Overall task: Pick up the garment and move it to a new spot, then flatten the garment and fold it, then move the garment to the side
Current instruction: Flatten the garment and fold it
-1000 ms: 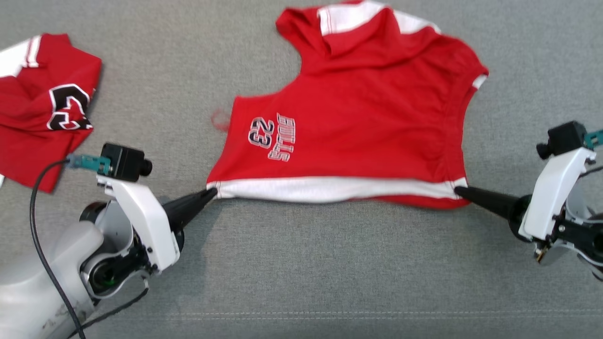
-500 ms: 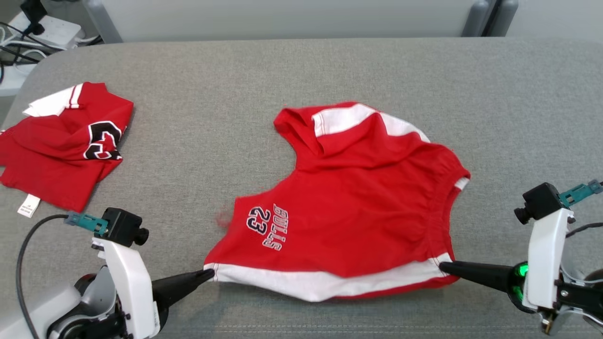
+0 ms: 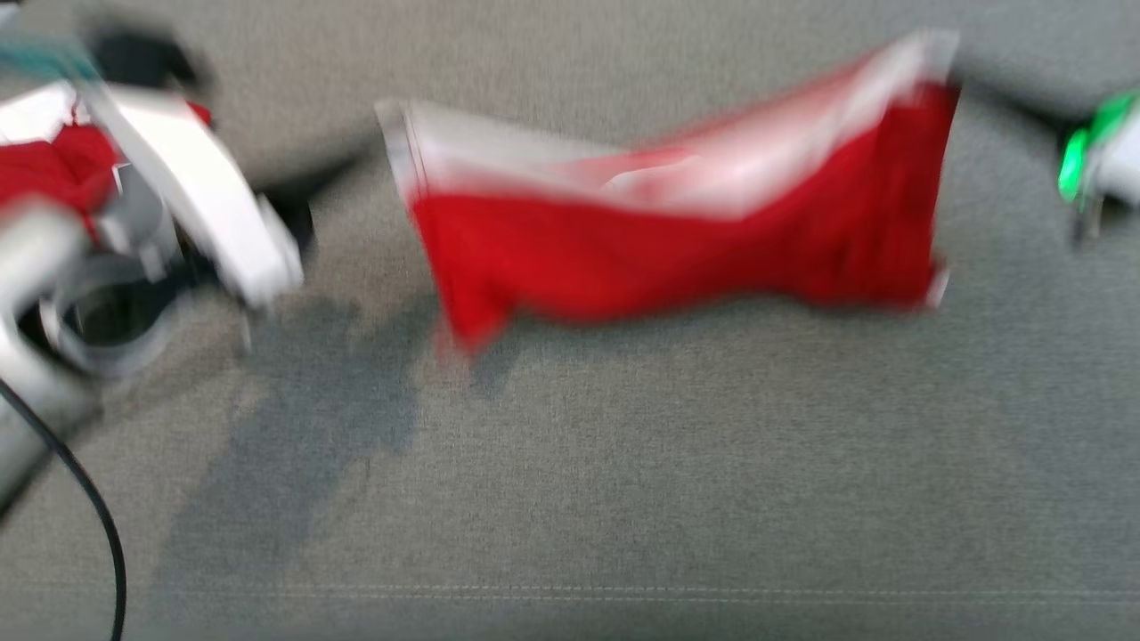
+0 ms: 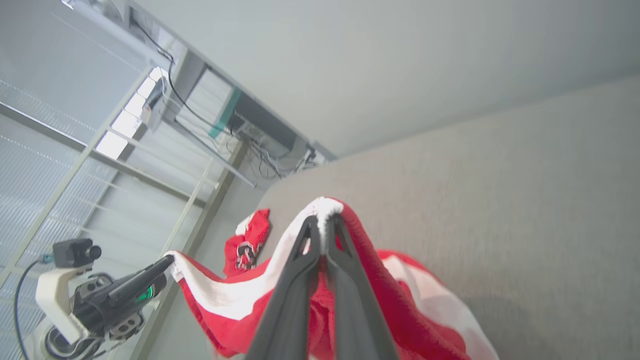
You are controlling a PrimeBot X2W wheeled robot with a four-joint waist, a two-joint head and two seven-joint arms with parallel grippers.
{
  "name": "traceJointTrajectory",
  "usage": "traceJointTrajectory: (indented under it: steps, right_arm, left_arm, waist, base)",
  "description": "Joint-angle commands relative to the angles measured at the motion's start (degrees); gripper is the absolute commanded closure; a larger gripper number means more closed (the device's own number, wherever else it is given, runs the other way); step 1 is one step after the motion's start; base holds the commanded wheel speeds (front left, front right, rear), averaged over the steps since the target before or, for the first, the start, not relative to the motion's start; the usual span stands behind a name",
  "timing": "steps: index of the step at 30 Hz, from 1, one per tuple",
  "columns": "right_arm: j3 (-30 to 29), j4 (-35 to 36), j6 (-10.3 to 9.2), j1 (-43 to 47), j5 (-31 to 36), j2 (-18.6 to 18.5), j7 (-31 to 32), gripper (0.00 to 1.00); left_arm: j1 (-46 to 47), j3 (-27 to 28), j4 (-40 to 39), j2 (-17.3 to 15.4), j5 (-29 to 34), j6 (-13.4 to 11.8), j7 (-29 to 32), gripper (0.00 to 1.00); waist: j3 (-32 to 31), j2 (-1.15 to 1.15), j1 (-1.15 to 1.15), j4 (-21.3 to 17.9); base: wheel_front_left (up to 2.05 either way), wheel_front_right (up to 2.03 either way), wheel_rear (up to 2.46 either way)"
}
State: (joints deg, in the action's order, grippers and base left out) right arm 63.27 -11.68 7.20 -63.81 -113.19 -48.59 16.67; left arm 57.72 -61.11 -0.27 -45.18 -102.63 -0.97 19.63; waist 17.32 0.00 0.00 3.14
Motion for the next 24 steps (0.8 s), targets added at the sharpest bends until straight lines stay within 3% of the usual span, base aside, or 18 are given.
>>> traceJointTrajectory:
  steps: [1, 2, 9, 13, 16, 24]
  right_arm:
    - [-3.03, -3.51, 0.29, -5.55, 3.62, 1.67, -5.94, 1.00]
    - [-3.84, -20.38, 0.29, -21.17, 11.77, 14.16, -16.71, 1.00]
    - [-3.40, -22.96, 0.29, -20.56, 11.99, 15.05, -15.90, 1.00]
    - [-2.37, -20.42, 0.29, -16.13, 9.13, 14.19, -10.66, 1.00]
    - [-1.04, -17.80, 0.29, -12.21, 7.61, 12.13, -6.31, 1.00]
    - [0.44, -10.12, 0.29, -2.26, 3.88, 6.35, -0.95, 1.00]
  left_arm:
    - [7.75, 5.91, 3.89, -1.13, 6.23, 0.73, -5.30, 1.00]
    - [21.64, 11.97, 22.51, 9.77, 17.88, 6.09, -23.13, 1.00]
    - [23.05, 9.20, 29.24, 13.33, 21.73, 8.40, -27.18, 1.00]
    - [17.49, 6.23, 26.77, 12.81, 17.87, 8.44, -22.78, 1.00]
    - [12.81, 3.26, 23.39, 9.94, 15.60, 8.44, -17.79, 1.00]
    - [3.78, 0.86, 14.15, 4.51, 10.39, 8.45, -12.86, 1.00]
  waist:
    - [5.07, 0.00, 0.00, 0.22]
    - [7.59, 0.00, 0.00, -0.36]
    - [10.20, 0.00, 0.00, -1.15]
    - [11.44, 0.00, 0.00, -1.44]
    - [11.33, 0.00, 0.00, -1.46]
    - [7.72, 0.00, 0.00, -0.29]
  base:
    - [0.00, 0.00, 0.00]
    - [0.00, 0.00, 0.00]
    - [0.00, 0.00, 0.00]
    - [0.00, 0.00, 0.00]
    - [0.00, 0.00, 0.00]
    - [0.00, 0.00, 0.00]
